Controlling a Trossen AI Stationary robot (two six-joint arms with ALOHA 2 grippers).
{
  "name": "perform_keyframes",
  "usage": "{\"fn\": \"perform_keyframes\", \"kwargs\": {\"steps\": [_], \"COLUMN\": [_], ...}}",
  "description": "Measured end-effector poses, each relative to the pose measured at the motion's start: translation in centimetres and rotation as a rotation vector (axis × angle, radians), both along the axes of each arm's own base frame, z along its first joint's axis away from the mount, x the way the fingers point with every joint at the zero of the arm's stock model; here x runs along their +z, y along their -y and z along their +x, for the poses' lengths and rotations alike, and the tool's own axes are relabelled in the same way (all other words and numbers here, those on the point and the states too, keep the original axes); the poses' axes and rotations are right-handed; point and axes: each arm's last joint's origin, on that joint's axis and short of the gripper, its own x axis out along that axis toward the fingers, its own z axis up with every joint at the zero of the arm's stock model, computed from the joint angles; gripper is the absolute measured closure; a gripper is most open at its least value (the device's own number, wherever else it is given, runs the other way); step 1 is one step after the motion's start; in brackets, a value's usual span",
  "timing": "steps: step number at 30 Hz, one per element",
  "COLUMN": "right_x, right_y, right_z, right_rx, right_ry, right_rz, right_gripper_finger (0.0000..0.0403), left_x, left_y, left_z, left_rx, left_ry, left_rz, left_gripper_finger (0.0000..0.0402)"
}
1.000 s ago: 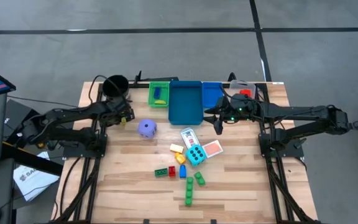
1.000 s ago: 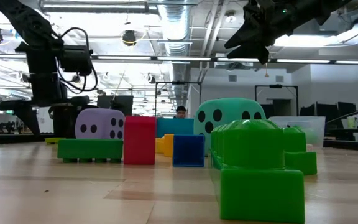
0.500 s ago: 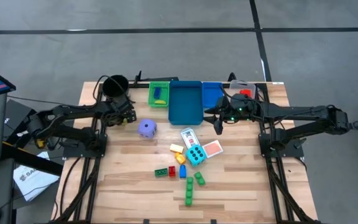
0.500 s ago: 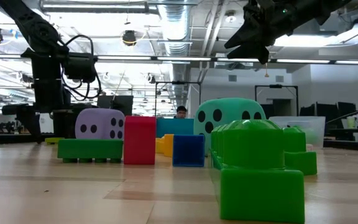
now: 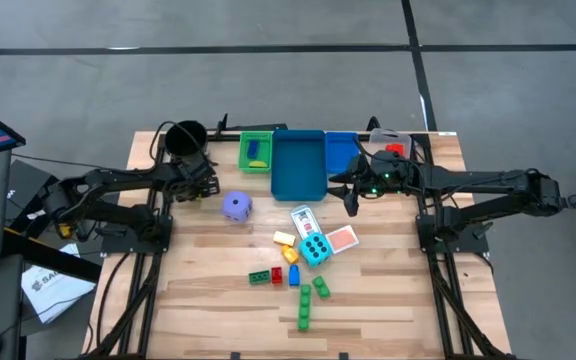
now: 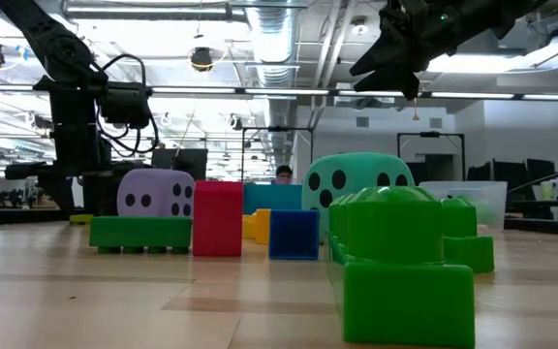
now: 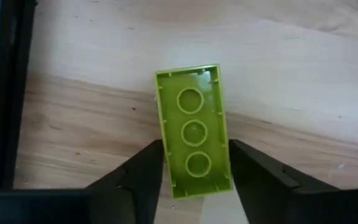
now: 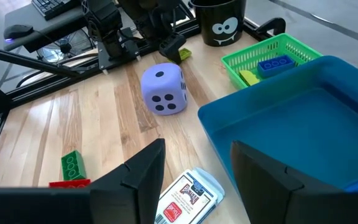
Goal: Pick & Place Toys
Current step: Put the small light green game piece into the green bin
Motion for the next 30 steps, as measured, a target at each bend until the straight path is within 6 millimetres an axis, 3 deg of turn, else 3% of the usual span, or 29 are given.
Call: {"fn": "perform_keyframes", "kwargs": {"steps": [5, 13, 19, 30], "right_x": [0.00, 0.00, 0.00, 0.01], "right_y": [0.00, 0.00, 0.00, 0.08], "right_z": [0.00, 0.00, 0.00, -0.01], "right_rx": [0.000, -0.001, -0.001, -0.004], "right_ry": [0.000, 0.000, 0.000, 0.001], "right_rz": [0.000, 0.000, 0.000, 0.000], "right_gripper_finger": [0.0223, 0.0223, 0.0223, 0.0223], "left_x": [0.05, 0.03, 0.04, 0.15], "left_y": [-0.02, 0.01, 0.02, 0.10], "left_z": [0.02, -0.01, -0.02, 0.13], "left_rx": [0.000, 0.000, 0.000, -0.013], "left_ry": [0.000, -0.002, -0.002, 0.044], "left_rz": [0.002, -0.001, 0.000, -0.033], "left_gripper_finger": [0.0277, 0.0255, 0.0278, 0.0272]}}
